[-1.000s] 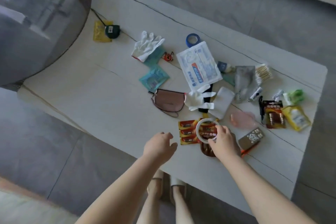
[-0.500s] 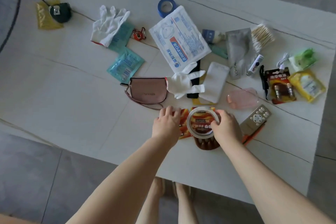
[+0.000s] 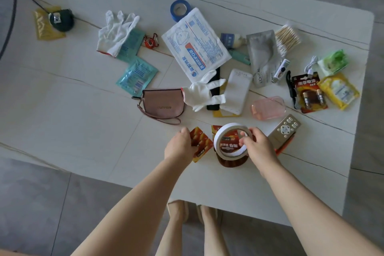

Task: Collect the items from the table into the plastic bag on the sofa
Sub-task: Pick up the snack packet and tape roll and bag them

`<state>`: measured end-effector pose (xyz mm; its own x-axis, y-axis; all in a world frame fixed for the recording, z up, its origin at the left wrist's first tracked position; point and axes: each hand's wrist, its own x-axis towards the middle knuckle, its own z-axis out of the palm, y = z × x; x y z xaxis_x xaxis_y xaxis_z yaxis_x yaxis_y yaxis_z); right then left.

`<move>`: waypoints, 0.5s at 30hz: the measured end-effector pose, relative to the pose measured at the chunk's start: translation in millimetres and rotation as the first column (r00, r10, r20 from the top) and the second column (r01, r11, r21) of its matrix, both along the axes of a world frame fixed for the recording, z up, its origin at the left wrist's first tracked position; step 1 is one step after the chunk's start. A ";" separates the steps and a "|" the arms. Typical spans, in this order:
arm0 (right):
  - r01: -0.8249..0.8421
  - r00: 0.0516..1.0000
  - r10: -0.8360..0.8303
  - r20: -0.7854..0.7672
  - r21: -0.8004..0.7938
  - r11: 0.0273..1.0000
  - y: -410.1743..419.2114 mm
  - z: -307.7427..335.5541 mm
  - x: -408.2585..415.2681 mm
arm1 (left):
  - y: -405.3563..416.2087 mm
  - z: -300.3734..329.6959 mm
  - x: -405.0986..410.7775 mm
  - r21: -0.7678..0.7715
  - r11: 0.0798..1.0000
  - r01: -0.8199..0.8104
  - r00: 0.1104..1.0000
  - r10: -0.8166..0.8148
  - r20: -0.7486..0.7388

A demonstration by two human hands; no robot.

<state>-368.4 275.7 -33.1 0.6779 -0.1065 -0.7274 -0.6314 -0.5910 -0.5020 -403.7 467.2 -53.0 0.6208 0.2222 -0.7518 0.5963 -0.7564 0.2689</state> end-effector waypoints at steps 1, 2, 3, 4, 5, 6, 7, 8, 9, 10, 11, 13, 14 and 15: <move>0.058 0.998 -0.058 -0.015 0.031 0.998 1.1 0.6 0.1 | 2.7 1.6 -0.4 -0.065 0.989 -0.130 0.991 0.129 -0.017; 0.098 0.995 -0.096 -0.035 0.049 0.994 1.9 1.0 0.1 | 5.1 3.3 -0.6 -0.152 0.945 -0.289 0.957 0.287 -0.038; 0.117 0.992 -0.114 -0.053 0.061 0.991 2.3 1.2 0.1 | 7.2 4.3 0.2 -0.249 0.852 -0.460 0.887 0.456 -0.075; 0.118 0.991 -0.114 -0.064 0.067 0.991 2.8 1.6 0.2 | 8.5 6.5 2.0 -0.325 0.727 -0.605 0.790 0.598 -0.131; 0.108 0.992 -0.103 -0.070 0.076 0.991 3.4 2.0 0.2 | 8.8 7.6 4.7 -0.366 0.609 -0.704 0.697 0.692 -0.189; 0.097 0.993 -0.091 -0.074 0.085 0.992 4.2 2.7 0.7 | 8.3 8.2 8.2 -0.382 0.536 -0.752 0.638 0.737 -0.222; 0.094 0.993 -0.087 -0.076 0.104 0.990 4.9 2.5 1.1 | 7.3 6.4 11.4 -0.386 0.520 -0.762 0.626 0.746 -0.228; 0.099 0.993 -0.089 -0.084 0.122 0.988 5.5 1.4 1.4 | 5.1 5.3 14.4 -0.387 0.534 -0.752 0.639 0.735 -0.227; 0.105 0.992 -0.092 -0.091 0.141 0.984 6.3 -0.5 1.3 | 2.0 3.2 16.3 -0.387 0.558 -0.734 0.662 0.714 -0.227; 0.105 0.991 -0.090 -0.101 0.158 0.982 7.9 -1.3 1.3 | -1.2 2.1 17.6 -0.404 0.565 -0.720 0.679 0.693 -0.243; 0.099 0.991 -0.081 -0.106 0.176 0.979 9.9 -2.7 1.1 | -5.2 1.0 18.3 -0.434 0.545 -0.717 0.682 0.675 -0.281; 0.079 0.993 -0.058 -0.101 0.210 0.974 15.2 -6.3 0.0 | -12.6 2.5 18.0 -0.503 0.467 -0.727 0.670 0.641 -0.374; 0.077 0.993 -0.054 -0.103 0.231 0.970 18.5 -6.9 -0.4 | -15.7 2.8 17.3 -0.526 0.456 -0.718 0.680 0.620 -0.391; 0.084 0.993 -0.058 -0.107 0.256 0.963 22.1 -6.5 -0.5 | -17.5 1.4 15.7 -0.545 0.467 -0.696 0.703 0.597 -0.386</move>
<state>-368.8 297.9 -39.6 0.5994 0.0496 -0.7989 -0.7208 -0.4006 -0.5657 -388.0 449.6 -51.5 0.3905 -0.0156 -0.9205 0.9069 0.1781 0.3817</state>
